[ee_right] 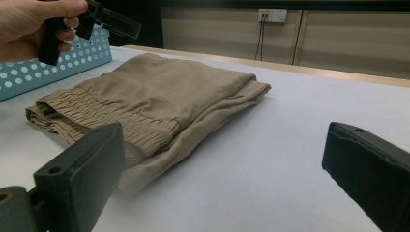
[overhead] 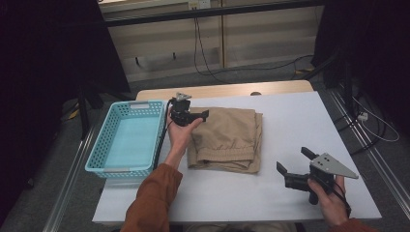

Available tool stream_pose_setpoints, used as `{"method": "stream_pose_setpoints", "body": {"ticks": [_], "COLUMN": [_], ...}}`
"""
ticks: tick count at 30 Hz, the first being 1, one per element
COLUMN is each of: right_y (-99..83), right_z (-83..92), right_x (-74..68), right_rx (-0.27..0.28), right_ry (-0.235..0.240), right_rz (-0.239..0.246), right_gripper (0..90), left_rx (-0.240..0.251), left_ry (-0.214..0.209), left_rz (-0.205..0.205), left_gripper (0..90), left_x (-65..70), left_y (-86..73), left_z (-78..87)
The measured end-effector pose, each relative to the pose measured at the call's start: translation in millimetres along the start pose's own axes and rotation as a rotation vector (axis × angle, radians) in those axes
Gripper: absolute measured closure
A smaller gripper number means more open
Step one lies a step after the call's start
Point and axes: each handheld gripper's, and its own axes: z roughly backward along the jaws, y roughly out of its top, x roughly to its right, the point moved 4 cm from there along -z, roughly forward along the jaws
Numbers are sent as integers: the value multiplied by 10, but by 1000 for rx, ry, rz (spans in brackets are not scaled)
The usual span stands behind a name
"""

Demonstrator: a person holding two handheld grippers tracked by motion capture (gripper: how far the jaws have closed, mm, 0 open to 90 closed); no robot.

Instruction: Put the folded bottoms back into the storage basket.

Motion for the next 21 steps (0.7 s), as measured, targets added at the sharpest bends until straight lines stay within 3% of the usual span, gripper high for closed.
{"method": "stream_pose_setpoints", "body": {"ticks": [2,8,9,10,11,14,16,21], "right_y": [-4,-8,-10,-10,-10,-12,-15,-18], "right_z": [-1,-2,-4,-4,-6,-9,-11,-9], "right_x": [-1,-7,-13,-13,-15,-13,-13,-11], "right_rx": [-1,-4,-6,-6,-6,-8,-11,-11], "right_ry": [3,6,8,8,8,8,10,10], "right_rz": [2,3,3,3,4,3,1,2], "right_gripper": [18,18,18,18,18,18,18,18], "left_rx": [-32,-93,-96,-92,-87,-96,-115,-151], "left_ry": [23,37,40,33,26,30,59,95], "left_rz": [-13,45,48,67,85,75,64,96], "left_gripper": [121,173,272,272,339,330,341,355], "left_x": [-32,-190,-197,-203,-214,-227,-256,-366], "left_y": [-35,-141,-146,-150,-152,-164,-184,-260], "left_z": [-49,-190,-206,-218,-229,-276,-298,-334]}}
